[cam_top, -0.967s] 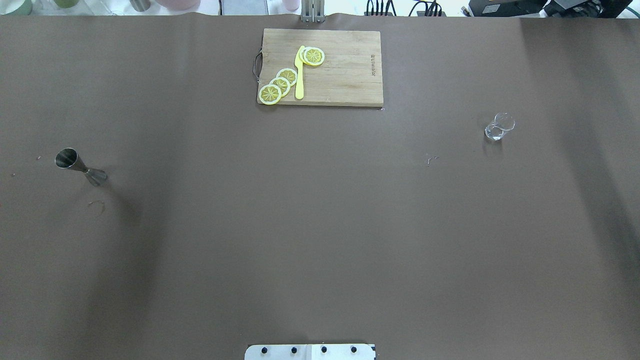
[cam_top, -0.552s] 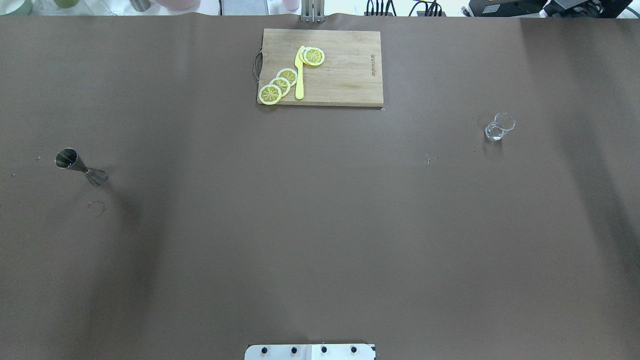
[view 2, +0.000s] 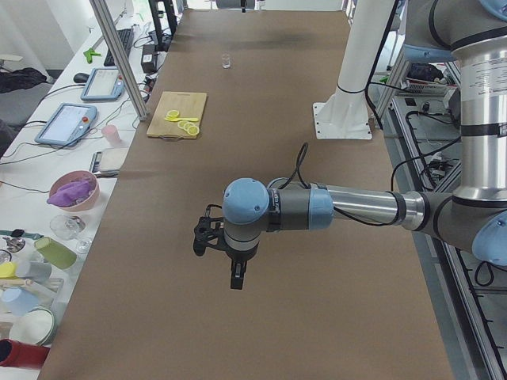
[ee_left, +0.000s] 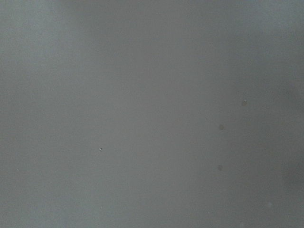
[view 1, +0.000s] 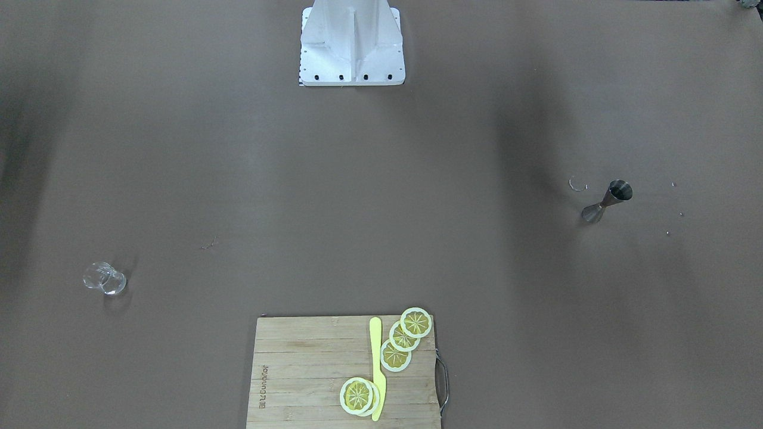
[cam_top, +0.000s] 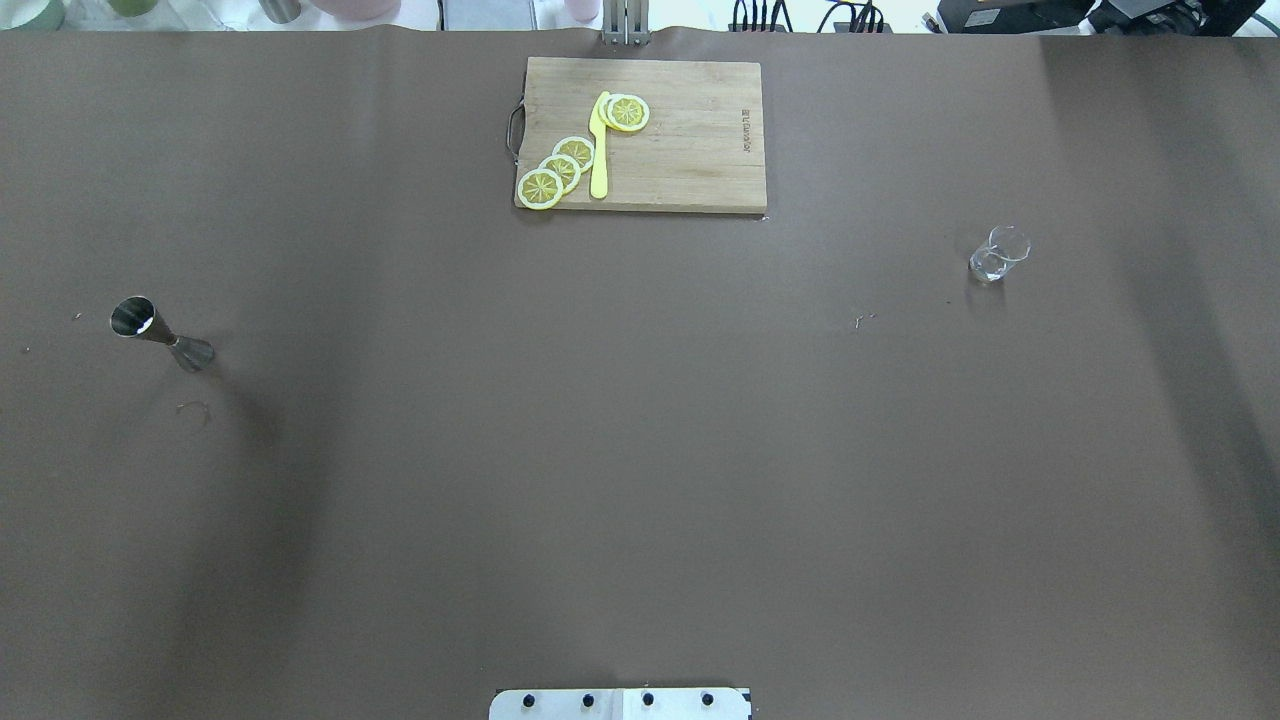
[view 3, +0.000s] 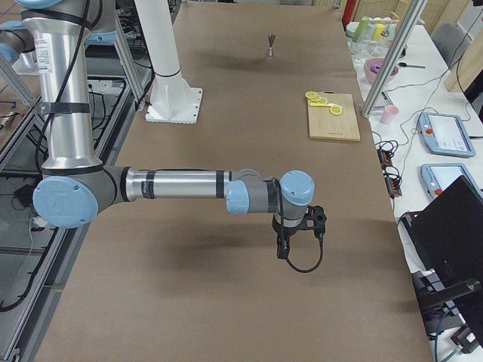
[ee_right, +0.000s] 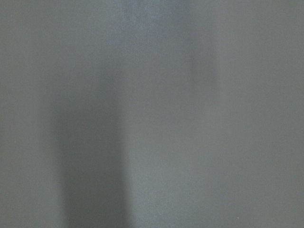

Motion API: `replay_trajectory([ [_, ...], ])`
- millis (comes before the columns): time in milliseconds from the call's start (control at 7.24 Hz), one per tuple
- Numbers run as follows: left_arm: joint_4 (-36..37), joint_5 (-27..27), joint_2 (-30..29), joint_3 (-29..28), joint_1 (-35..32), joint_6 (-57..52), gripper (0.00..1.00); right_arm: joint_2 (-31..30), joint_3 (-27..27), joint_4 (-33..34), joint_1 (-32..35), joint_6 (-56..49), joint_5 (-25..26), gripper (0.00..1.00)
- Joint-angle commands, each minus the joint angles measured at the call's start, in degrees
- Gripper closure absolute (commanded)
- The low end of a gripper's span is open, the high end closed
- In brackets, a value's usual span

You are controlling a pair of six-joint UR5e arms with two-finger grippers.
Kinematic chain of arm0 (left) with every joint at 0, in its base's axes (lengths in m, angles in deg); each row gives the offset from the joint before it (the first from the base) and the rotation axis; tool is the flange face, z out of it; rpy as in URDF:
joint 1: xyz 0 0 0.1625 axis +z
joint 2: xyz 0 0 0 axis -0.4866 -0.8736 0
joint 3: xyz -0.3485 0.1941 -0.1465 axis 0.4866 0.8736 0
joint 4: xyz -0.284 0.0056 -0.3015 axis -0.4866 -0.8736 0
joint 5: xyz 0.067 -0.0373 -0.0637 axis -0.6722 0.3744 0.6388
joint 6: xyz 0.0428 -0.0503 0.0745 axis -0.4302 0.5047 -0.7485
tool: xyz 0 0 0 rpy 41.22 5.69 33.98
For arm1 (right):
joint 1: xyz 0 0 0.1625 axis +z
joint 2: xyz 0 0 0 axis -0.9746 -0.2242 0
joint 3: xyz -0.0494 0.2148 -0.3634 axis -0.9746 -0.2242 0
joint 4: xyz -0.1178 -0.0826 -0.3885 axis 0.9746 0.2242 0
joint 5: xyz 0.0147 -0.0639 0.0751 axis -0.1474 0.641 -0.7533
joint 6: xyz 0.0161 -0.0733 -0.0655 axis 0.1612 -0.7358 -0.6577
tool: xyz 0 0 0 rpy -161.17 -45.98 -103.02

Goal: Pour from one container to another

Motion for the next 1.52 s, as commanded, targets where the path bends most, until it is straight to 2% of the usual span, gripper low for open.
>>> replay_trajectory([
  [0,0.0,0.0,0.1,0.0,0.0,0.0,0.02,0.0,0.0,-0.1,0.0,0.1,0.7,0.0],
  [1381,-0.4,0.2,0.2,0.1,0.0,0.0,0.02,0.4,1.2,-0.3,0.1,0.1,0.9,0.0],
])
